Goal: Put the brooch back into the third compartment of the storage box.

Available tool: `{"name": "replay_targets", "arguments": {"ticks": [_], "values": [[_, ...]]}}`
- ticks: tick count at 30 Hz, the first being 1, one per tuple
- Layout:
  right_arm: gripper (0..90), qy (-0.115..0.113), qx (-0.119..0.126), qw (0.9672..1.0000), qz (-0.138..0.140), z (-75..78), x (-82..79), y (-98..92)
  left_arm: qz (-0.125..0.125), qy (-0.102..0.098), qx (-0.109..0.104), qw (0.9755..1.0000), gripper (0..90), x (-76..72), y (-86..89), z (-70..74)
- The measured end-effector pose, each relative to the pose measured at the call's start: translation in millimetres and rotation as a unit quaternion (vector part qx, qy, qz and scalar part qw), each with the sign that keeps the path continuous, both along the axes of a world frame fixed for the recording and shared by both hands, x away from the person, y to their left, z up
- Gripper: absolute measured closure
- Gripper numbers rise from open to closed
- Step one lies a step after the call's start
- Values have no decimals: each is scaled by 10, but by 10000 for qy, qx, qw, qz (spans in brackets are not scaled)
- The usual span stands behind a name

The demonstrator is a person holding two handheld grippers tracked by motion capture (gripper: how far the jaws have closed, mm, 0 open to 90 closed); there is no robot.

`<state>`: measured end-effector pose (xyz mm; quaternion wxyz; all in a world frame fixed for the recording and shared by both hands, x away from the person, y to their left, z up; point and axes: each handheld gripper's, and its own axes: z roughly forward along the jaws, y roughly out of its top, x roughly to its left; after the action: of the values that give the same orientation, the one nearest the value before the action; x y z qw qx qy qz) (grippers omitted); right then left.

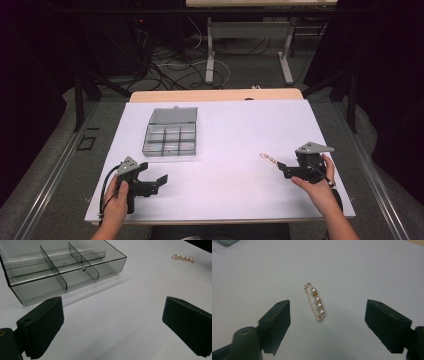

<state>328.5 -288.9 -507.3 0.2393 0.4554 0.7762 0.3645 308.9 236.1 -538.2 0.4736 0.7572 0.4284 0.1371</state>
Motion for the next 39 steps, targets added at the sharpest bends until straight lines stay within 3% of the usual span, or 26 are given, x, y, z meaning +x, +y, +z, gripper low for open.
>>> {"name": "replay_targets", "arguments": {"ticks": [5, 9, 12, 16, 23, 29, 36, 39], "values": [[286, 190, -2, 9998, 77, -42, 73, 26, 11, 6, -26, 10000, 42, 1, 0, 0], [357, 342, 25, 9992, 192, -27, 118, 63, 33, 7, -35, 10000, 42, -1, 0, 3], [408, 316, -91, 9991, 284, 2, 162, 97, 23, 28, -52, 10000, 42, -2, -1, 6], [437, 483, -48, 9985, 262, 25, 214, 143, 41, 19, -68, 10000, 39, 2, -2, 8], [447, 428, -93, 9987, 270, 37, 302, 183, 90, -6, -111, 9999, 15, 1, -8, 24], [450, 370, -344, 9977, 445, 93, 370, 196, 169, -60, -20, 9998, 8, 8, -22, 31], [450, 461, -545, 9961, 517, 160, 453, 241, 238, -59, -40, 9997, 8, 24, -36, 28], [450, 399, -633, 9953, 607, 185, 488, 261, 252, -54, -42, 9997, 8, 26, -41, 29]]}}
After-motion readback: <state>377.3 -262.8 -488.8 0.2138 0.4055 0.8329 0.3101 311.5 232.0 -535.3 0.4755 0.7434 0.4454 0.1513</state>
